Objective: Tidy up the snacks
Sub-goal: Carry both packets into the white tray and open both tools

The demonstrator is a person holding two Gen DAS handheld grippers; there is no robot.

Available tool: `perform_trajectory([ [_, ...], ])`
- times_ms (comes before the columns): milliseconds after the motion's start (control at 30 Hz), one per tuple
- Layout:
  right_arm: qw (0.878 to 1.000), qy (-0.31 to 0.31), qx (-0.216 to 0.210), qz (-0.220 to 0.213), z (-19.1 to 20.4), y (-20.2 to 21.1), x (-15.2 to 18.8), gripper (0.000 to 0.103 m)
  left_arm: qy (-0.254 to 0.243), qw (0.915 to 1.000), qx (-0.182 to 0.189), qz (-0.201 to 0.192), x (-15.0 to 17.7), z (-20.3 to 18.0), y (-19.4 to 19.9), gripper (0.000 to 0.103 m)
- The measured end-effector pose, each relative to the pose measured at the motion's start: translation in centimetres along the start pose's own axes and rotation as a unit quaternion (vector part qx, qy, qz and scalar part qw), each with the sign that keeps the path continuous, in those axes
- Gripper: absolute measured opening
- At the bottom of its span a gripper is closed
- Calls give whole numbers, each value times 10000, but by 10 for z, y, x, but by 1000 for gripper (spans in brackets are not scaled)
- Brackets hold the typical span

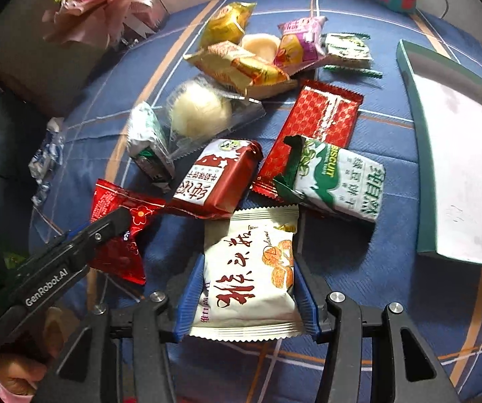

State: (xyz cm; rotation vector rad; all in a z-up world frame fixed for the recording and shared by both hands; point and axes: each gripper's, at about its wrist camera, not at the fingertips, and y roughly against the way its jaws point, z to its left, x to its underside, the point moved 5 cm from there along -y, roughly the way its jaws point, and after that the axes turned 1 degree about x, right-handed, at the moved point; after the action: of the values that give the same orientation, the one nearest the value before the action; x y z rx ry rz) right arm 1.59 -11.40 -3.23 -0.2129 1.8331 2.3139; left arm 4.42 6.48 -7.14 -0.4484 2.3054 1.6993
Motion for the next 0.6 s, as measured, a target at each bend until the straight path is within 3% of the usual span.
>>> perform_trajectory([
  [300, 9983, -196, -346, -431, -27, 61, -3, 54, -66, 9987, 216, -456, -18, -35, 46, 36],
  [600, 9900, -701, 191, -1206, -76, 117, -19, 54, -545, 9953, 601, -535, -51, -133, 46, 36],
])
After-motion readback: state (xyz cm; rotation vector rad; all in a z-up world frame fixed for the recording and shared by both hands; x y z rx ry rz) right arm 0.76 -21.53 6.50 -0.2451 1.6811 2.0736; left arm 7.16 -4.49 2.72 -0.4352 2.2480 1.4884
